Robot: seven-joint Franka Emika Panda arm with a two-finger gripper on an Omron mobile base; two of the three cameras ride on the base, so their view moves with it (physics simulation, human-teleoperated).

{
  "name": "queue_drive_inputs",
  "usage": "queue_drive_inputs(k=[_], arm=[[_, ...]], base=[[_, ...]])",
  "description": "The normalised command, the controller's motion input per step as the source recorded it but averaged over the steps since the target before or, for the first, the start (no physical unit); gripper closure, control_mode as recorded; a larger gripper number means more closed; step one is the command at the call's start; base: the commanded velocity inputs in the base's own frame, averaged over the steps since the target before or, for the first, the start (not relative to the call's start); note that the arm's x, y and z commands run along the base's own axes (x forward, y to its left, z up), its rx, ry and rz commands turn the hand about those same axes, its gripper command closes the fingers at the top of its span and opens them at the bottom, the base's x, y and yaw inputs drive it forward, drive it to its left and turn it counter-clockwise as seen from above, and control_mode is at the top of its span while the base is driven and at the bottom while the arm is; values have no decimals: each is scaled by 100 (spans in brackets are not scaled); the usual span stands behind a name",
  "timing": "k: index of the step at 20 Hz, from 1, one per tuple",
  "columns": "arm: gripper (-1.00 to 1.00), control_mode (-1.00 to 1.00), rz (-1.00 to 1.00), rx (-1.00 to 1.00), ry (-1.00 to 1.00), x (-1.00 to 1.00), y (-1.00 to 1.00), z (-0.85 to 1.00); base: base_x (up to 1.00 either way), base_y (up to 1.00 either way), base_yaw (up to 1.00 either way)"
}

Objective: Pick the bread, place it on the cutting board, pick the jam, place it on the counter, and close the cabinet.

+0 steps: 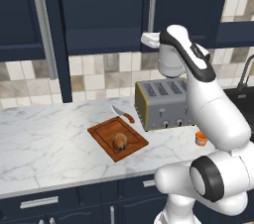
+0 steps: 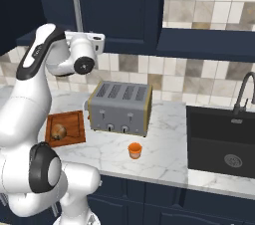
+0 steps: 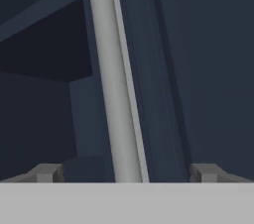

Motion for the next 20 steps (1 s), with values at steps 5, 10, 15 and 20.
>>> queue_drive_inputs(k=[5,10,15,20], arm=[[-100,-100,0,0,0,18,5,0],[-100,-100,-1,0,0,20,2,0],[-100,-100,0,0,0,9,5,0],[-100,-100,0,0,0,-9,9,0]], base=[[0,0,0],[0,0,0],[0,0,0],[0,0,0]])
